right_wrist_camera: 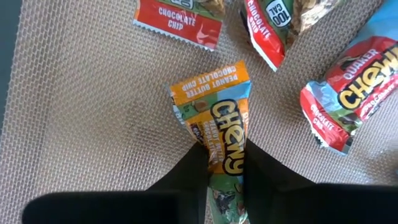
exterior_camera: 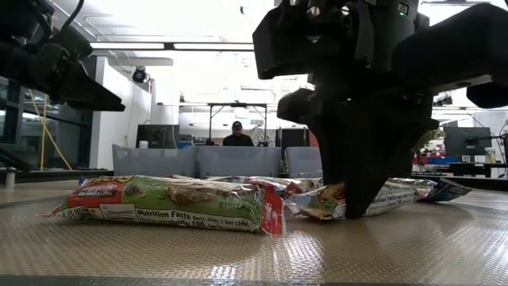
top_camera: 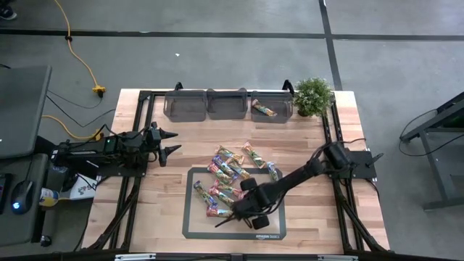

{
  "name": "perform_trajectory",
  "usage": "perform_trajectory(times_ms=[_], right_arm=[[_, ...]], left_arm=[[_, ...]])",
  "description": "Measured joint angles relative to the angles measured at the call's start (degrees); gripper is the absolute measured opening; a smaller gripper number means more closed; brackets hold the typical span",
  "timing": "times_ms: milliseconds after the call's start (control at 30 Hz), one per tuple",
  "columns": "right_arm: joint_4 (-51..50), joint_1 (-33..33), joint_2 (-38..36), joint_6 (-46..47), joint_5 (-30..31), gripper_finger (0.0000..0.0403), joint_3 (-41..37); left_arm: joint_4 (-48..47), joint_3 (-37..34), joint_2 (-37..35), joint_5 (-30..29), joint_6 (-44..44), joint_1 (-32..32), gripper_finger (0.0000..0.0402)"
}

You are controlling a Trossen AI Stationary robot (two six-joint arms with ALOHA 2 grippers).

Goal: Pick and place Granola Bars by type
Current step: Put the yellow granola bar into the right black bin

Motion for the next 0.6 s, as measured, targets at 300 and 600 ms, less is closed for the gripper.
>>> perform_trajectory(times_ms=[300,600], right_arm=[[-4.18,-0.01,0.40,1.11,1.31,0.0057,4.35],[-8.02,-0.02,0.33,1.99,1.49,0.0057,8.09]], left_arm=[[-0.01,0.00,-0.01,0.00,-0.02,-0.01,0.0243],[0.00,0.00,0.00,0.00,-0.02,0.01,0.0243]])
